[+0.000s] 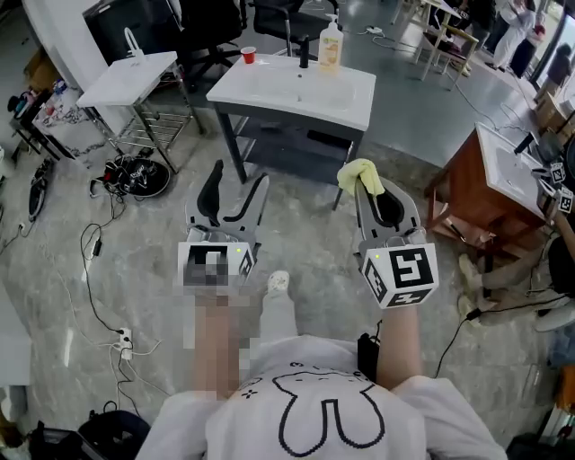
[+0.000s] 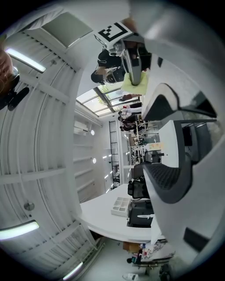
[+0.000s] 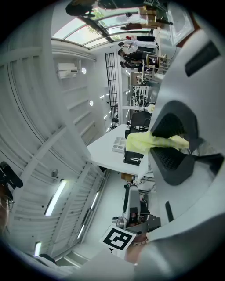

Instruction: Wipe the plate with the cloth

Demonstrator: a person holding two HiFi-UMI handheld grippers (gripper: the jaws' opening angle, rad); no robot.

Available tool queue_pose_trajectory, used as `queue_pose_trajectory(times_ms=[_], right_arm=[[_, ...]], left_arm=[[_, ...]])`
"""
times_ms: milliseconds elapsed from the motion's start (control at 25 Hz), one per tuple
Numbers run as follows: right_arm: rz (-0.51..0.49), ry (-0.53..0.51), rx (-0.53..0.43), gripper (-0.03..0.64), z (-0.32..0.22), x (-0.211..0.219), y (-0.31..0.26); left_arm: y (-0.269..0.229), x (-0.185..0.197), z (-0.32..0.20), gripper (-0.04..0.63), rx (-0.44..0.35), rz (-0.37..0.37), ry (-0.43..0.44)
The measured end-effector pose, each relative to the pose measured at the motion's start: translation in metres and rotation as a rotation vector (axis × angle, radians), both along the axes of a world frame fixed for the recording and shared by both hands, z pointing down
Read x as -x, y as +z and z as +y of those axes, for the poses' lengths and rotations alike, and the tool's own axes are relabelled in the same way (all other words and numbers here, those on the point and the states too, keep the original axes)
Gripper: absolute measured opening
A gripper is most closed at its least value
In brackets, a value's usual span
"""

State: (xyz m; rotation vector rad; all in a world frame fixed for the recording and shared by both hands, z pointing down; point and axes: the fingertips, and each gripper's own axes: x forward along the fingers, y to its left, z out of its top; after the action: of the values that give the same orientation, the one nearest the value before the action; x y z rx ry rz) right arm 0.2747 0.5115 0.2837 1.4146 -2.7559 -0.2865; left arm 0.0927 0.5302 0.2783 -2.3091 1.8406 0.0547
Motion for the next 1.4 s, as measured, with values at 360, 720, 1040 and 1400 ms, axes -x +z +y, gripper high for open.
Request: queue_pose_trajectory(times_ms=[360,720,1040,1400], right_arm=[[0.031,0.011,0.002,0.048,-0.086,0.042,0.000],[0.076,0.049,0.040,0.048,-0.201,0.093,0.011],[0.024,0.072,0.063,0.048,-0.283,0.136,0.006],[0.000,0.104,0.099,0.048,-0.333,0.144,0.016]], left_arm=[[-0.002,0.057,-0.087,0.322,-0.006,0.042,-0.020],[0.013,0.112,-0.206,0.321,0.034,0.100,0.015],[0.007,0.153,-0.292,0.321,0.042,0.084,0.046],[0.011,0.171,-0.338,0.321,0.047,0.070,0.052]])
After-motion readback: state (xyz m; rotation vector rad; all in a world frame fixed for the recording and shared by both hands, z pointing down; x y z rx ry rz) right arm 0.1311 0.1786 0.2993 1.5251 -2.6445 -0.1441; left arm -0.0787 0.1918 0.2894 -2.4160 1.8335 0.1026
